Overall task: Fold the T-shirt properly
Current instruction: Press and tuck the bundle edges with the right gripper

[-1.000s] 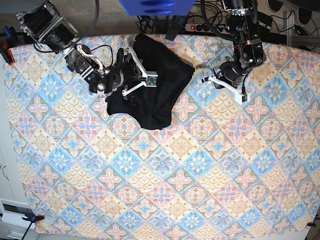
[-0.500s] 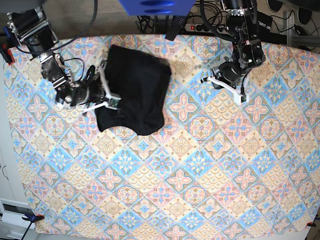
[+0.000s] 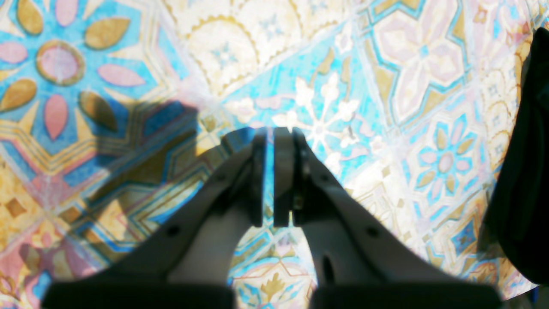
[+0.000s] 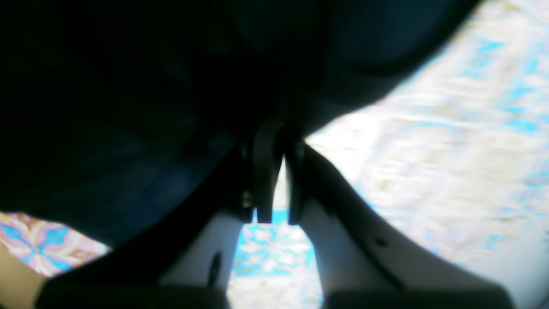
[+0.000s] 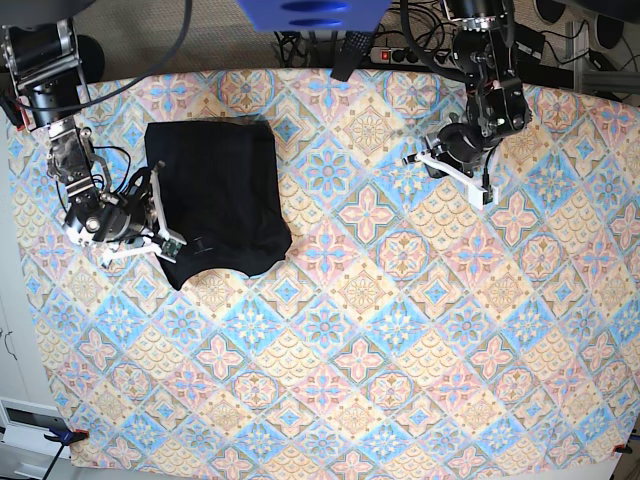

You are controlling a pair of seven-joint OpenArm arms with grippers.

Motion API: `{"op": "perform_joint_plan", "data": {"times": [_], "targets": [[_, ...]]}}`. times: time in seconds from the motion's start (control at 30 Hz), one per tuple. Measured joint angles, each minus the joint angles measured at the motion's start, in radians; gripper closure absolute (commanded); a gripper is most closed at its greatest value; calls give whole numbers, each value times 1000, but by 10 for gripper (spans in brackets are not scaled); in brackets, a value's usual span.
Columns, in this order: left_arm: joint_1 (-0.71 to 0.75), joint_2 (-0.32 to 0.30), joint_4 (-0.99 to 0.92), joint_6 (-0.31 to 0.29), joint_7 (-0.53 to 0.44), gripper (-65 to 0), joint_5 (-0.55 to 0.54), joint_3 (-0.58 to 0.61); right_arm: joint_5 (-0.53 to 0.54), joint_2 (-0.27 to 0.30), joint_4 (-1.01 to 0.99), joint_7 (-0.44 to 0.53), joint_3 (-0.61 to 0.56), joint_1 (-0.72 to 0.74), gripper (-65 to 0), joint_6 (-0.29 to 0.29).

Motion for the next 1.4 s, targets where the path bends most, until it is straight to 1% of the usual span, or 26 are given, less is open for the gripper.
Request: {"op": "perform_joint_plan", "data": {"times": [0.07,0.13,0.2,0.3,0.43,0.5,0.57,0.7,0.83,0.9,1.0,1.1,1.13,1.2,1.4], "targets": [[1,1,0,0,0,-31,0,0,7,10,64,-4,13,-11,-45,0],[2,2,0,0,1,-31,0,0,22,22,143,-18,41,-60,-45,0],[0,0,0,0,0,-31,0,0,0,23,212,-55,63,-115,-45,0],[2,1,0,0,0,-31,0,-3,13,25,309,-104,74,-190,-45,5],[-2,2,0,0,0,-31,0,2,21,22,386,-116,74,-219,-45,1],[-4,2,0,0,0,-31,0,2,12,13,383,-139,74,-240,-45,0],[-3,2,0,0,0,-31,0,2,-2,-21,369,-156,59,-248,-45,3],[-3,2,0,0,0,-31,0,5,26,-82,333,-121,-10,-230,-45,3],[2,0,0,0,0,-31,0,0,0,-114,287,-142,-74,-180,-45,3],[5,3,0,0,1,-31,0,0,-2,-141,258,-141,-107,-147,-45,-4],[2,2,0,0,0,-31,0,0,7,-179,182,-110,-180,-112,-45,-3],[2,2,0,0,0,-31,0,-1,10,-179,103,-100,-246,-108,-45,2],[3,2,0,0,0,-31,0,-3,2,-173,84,-80,-269,-106,-45,-4],[3,2,0,-1,0,-31,-1,-2,6,-171,64,-74,-288,-93,-45,-3],[0,2,0,0,0,-31,0,-3,1,-172,85,-79,-289,-97,-45,-4]]}}
